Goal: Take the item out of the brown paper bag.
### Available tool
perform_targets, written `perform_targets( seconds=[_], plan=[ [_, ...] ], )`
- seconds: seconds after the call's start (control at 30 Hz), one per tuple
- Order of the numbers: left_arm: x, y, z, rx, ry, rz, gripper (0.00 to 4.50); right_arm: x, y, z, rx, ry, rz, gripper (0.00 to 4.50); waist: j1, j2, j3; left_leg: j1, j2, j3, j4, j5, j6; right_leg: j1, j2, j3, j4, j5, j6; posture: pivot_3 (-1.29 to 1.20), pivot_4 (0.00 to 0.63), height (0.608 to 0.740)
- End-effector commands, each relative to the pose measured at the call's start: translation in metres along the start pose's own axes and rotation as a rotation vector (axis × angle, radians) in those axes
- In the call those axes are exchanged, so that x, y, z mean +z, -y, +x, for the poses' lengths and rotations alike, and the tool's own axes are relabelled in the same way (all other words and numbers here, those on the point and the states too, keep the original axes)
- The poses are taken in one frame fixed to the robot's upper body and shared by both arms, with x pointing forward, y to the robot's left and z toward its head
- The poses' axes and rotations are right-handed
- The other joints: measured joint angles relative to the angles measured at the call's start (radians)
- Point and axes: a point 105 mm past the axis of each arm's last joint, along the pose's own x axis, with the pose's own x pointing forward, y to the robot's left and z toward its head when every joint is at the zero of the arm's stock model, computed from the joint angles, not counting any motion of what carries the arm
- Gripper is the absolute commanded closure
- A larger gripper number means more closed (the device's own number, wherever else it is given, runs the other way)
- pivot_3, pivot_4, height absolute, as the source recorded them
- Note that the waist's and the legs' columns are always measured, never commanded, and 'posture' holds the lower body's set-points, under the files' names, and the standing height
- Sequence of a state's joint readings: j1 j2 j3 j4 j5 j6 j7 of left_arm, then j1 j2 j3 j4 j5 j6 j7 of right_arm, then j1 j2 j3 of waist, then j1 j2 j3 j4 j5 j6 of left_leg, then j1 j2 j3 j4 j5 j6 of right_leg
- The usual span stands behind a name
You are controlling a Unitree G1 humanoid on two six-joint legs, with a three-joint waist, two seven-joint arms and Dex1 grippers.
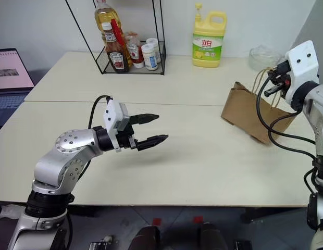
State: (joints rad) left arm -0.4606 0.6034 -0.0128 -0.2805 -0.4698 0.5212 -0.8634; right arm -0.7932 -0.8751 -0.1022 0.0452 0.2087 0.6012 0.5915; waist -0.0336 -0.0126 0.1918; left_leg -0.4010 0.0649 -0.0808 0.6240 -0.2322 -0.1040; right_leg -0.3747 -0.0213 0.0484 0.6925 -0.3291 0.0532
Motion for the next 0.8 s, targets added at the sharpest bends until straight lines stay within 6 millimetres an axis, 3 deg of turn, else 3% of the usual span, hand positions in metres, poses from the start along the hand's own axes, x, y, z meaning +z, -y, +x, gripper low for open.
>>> perform_targets(
  seconds=[0.03,0.4,0.8],
  plan=[
    [0.014,0.002,-0.009,0.002,0.034,0.018,0.57,0.036,0.013,-0.002,0.000,0.114,-0.125,4.48,-0.001,0.001,0.001,0.000,0.000,0.000,0.000,0.000,0.000,0.000,0.000,0.000,0.000,0.000,0.000,0.00,0.150,0.740],
    [0.019,0.004,-0.027,0.060,0.044,-0.060,0.57,0.073,0.003,0.014,0.095,0.261,-0.150,4.48,0.001,0.004,0.004,-0.001,0.000,0.000,0.000,0.000,0.000,-0.001,-0.001,0.000,-0.001,0.000,0.000,0.00,0.150,0.740],
    [0.009,-0.004,-0.045,0.115,-0.007,-0.101,0.57,0.125,-0.078,0.044,0.326,0.384,-0.127,4.48,-0.003,0.005,0.005,-0.004,0.000,0.000,0.000,0.000,0.000,-0.005,-0.001,0.000,0.002,0.000,0.000,0.00,0.150,0.740]
  ],
)
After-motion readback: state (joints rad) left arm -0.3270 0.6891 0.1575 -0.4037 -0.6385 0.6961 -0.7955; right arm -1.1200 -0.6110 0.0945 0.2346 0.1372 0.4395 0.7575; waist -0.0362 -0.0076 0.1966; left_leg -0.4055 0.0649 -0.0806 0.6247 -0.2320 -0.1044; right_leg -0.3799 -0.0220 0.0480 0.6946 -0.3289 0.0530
